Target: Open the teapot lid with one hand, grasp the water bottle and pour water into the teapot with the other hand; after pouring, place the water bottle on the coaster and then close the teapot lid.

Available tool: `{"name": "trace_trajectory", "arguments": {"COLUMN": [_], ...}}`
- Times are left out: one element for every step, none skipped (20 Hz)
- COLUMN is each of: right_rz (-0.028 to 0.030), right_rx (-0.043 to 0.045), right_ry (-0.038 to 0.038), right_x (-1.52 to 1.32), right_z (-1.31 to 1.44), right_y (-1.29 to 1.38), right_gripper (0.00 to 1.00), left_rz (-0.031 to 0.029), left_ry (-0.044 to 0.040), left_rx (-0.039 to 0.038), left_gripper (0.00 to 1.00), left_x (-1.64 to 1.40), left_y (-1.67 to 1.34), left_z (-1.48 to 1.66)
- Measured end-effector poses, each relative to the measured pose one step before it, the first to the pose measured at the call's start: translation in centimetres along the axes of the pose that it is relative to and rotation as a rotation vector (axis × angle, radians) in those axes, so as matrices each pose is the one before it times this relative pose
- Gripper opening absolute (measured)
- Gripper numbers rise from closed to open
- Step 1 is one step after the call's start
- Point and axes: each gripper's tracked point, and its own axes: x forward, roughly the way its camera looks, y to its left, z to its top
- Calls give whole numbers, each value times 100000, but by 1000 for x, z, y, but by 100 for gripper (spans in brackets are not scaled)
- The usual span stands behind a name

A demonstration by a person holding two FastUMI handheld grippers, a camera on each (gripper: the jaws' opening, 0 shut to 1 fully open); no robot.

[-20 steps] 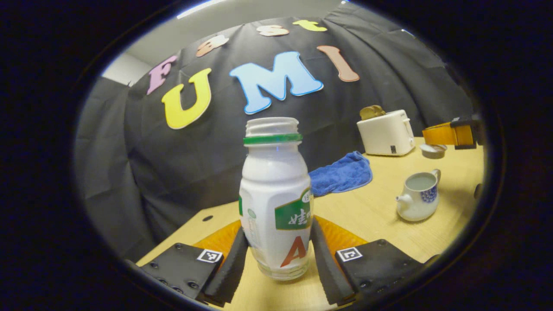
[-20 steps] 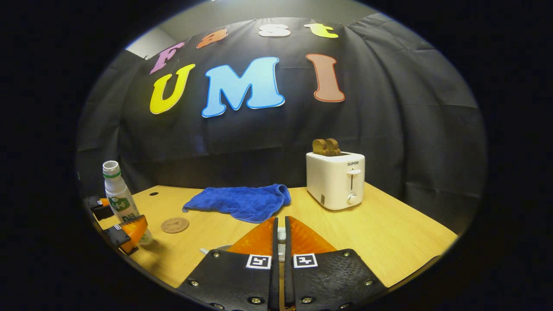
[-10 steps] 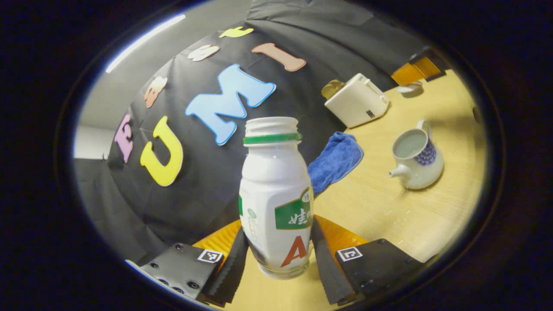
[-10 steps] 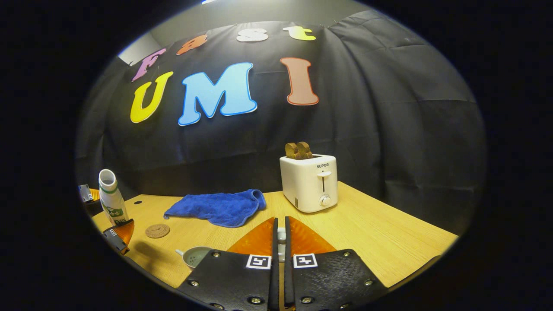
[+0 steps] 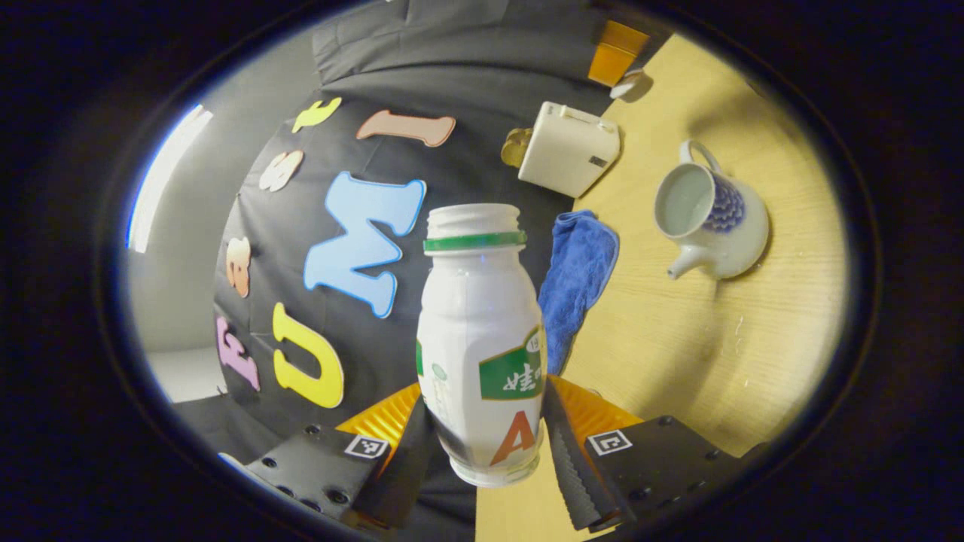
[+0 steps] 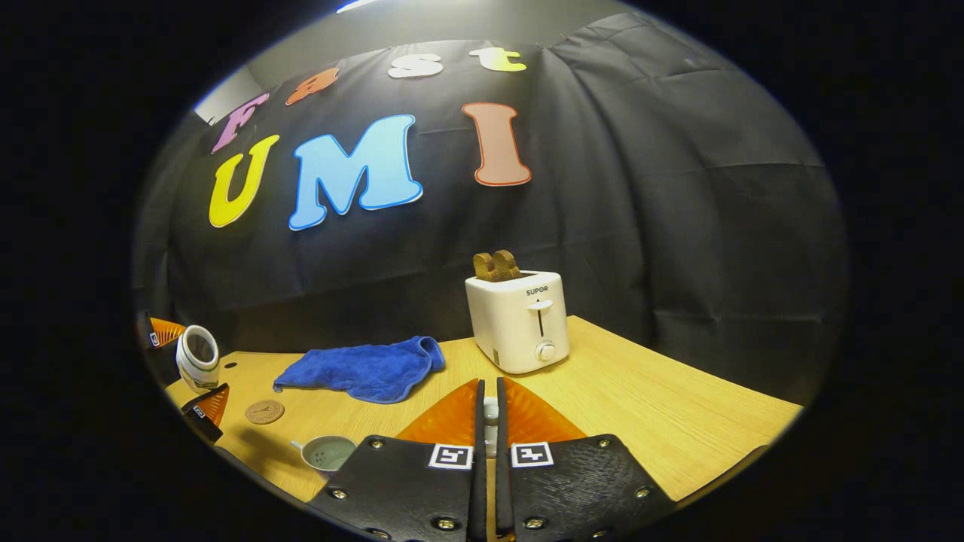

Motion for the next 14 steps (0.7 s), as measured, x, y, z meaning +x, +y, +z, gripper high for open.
{"name": "trace_trajectory", "arguments": {"right_rz": [-249,-163,-254,-89,77,-19,-57,-107,-155,-139,27,380,219,-41], "right_rx": [553,275,-1,55,170,87,140,139,95,127,357,553,395,84], "right_ry": [146,222,265,237,116,91,-110,-169,-182,-15,100,127,78,-43], "right_x": [47,34,40,47,-3,-18,27,-14,-1,-40,11,-7,-35,29], "right_z": [20,-169,-23,-75,37,-109,40,51,98,0,77,-106,32,-31], "right_y": [-85,-79,-56,-47,-46,-35,-82,-41,-32,-129,-23,19,14,6], "right_gripper": [4,4,4,4,4,4,4,4,4,4,4,4,4,5], "left_rz": [-238,-252,-412,-289,-13,-87,30,824,994,625,-11,-200,-279,-38], "left_ry": [-120,72,-144,-61,-306,-212,-292,-522,-546,-612,-364,-549,-334,-259], "left_rx": [2714,2695,2757,2714,2753,2794,2892,3017,3285,2875,1875,1176,1206,1631], "left_gripper": [81,81,81,81,81,81,81,81,84,81,84,81,81,81], "left_x": [67,71,167,63,36,112,79,105,148,112,-218,-142,156,21], "left_y": [-80,-257,-80,-70,29,40,18,230,210,189,107,-62,24,23], "left_z": [202,169,255,257,251,240,329,216,316,300,91,217,29,251]}}
